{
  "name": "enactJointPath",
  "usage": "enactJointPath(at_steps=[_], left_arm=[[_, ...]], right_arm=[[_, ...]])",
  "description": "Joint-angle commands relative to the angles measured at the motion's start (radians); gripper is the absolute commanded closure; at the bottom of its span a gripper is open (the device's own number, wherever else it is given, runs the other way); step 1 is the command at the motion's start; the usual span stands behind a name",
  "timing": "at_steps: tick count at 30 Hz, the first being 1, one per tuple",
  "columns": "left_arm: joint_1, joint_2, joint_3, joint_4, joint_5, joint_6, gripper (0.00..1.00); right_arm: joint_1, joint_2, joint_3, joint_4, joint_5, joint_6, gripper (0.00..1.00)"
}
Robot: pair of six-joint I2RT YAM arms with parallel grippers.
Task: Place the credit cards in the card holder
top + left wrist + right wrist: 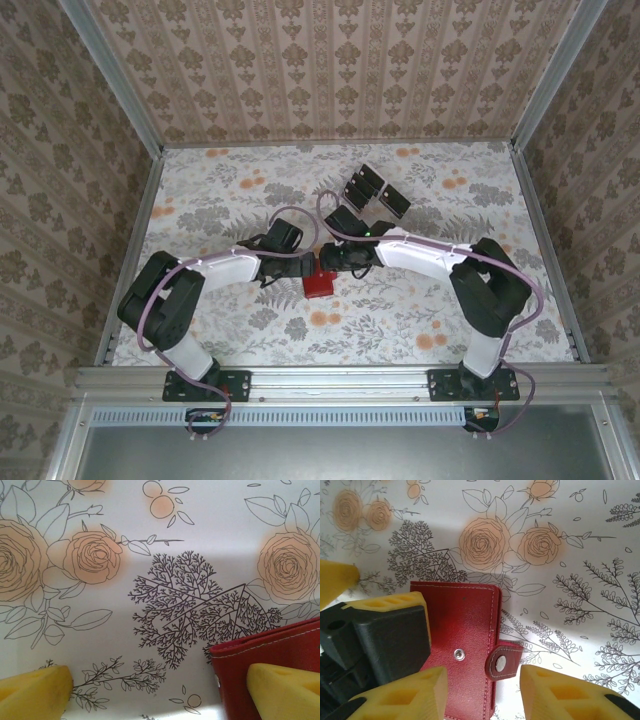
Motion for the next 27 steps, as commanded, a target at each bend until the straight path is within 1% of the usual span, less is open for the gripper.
enactJointPath(at_steps=[1,7,16,27], left_arm=[[-0.001,0.048,-0.03,0.006,0.01,0.002,0.0],[-0.001,0.049,-0.036,0.013,0.01,0.0,0.0],[-0.001,0.046,-0.039,0.016,0.011,-0.002,0.0],[-0.002,0.042,-0.048,0.023,0.011,-0.006,0.0]], right_arm=[[0.005,0.031,0.034,-0.07,0.064,-0.036,0.61],[0.008,0.043,0.038,-0.075,0.069,-0.043,0.69],[0.008,0.034,0.028,-0.07,0.071,-0.044,0.86],[0.008,0.034,0.013,-0.07,0.064,-0.047,0.9]])
